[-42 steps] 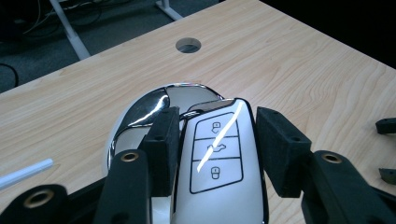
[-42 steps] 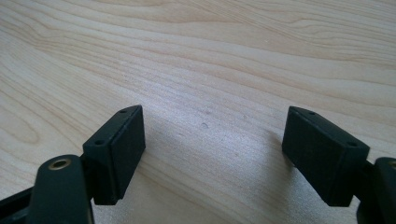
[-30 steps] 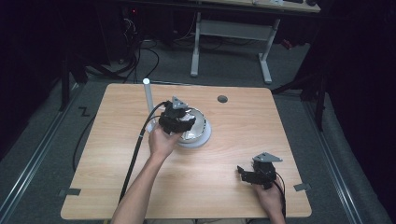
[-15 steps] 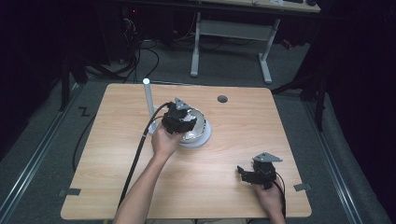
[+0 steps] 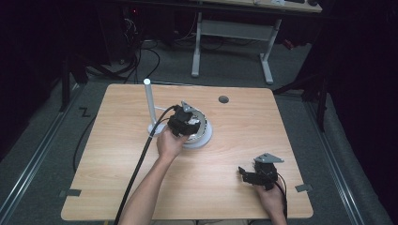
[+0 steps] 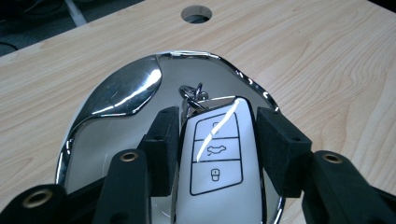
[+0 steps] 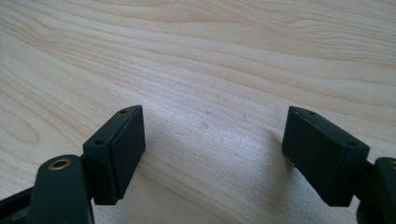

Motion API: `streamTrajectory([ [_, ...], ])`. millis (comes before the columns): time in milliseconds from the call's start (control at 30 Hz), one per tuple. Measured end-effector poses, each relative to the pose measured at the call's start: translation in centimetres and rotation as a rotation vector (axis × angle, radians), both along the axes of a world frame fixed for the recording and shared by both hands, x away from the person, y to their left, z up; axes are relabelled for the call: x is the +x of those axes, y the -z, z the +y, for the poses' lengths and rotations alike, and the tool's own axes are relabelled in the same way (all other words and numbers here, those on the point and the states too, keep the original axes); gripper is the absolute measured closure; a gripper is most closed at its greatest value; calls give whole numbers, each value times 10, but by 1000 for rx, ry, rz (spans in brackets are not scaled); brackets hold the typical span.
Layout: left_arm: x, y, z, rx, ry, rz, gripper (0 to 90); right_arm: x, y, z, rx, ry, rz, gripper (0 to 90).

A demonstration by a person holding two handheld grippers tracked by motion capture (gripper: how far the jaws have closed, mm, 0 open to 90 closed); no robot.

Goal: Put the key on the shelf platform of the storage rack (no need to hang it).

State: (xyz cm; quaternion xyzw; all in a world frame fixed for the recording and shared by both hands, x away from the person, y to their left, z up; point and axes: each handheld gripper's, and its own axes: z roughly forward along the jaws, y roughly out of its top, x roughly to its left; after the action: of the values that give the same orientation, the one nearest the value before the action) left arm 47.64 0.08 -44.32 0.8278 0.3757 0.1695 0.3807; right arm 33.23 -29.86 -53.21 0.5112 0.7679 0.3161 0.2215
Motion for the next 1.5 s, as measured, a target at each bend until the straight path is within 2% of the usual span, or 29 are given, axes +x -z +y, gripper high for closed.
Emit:
streamTrajectory([
  [400, 7, 11, -5, 28, -24, 18, 512, 0, 0, 0, 1, 1, 0, 217],
  [467, 8, 11, -5, 27, -28, 31, 511, 0, 0, 0, 1, 1, 0, 217],
  [733, 12, 12, -5, 28, -40, 36, 508, 0, 0, 0, 1, 1, 0, 217],
  [867, 13, 13, -4, 17, -34, 62, 504, 0, 0, 0, 1, 1, 0, 218],
  [967, 13, 14, -4, 18, -31, 67, 499, 0, 0, 0, 1, 1, 0, 217],
  [1233, 10, 13, -3, 53, -15, 64, 459, 0, 0, 0, 2, 1, 0, 217],
  [1467, 2, 7, 2, 29, -15, 49, 436, 0, 0, 0, 1, 1, 0, 217],
  [1500, -1, 6, 7, 8, -19, 46, 434, 0, 0, 0, 1, 0, 0, 217],
])
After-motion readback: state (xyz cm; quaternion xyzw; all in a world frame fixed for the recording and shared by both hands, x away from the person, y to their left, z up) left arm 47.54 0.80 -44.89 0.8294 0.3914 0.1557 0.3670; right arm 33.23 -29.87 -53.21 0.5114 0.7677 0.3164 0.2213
